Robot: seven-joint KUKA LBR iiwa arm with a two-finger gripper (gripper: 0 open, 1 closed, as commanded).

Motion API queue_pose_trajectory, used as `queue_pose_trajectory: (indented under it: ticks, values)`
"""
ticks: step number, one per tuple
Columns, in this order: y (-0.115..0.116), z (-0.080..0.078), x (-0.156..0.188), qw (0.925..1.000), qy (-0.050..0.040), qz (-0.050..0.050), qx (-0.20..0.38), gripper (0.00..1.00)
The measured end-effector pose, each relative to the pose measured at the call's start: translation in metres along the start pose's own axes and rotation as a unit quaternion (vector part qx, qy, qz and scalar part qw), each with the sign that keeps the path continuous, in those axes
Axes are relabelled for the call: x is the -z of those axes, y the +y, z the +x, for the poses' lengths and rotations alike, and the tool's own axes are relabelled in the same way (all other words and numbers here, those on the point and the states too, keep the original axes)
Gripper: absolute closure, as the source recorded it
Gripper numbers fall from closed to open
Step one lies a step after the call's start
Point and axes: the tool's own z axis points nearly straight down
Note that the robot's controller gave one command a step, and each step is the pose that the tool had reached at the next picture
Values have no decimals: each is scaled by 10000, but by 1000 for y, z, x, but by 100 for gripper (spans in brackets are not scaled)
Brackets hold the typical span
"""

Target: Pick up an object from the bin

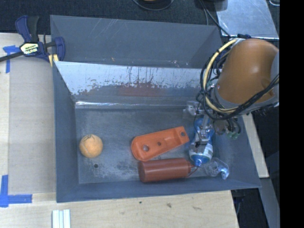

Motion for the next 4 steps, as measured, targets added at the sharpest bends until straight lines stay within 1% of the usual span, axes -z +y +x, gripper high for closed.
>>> queue_pose_trajectory:
  ticks: [1,2,3,4]
  values:
    - [0,-2,5,10000,-45,3,7,0]
    - [0,-2,4,10000,-45,3,13,0]
    - [12,-4,21,9977,-32,5,670,0]
    - [75,-36,-40,9999,-77,0,104,0]
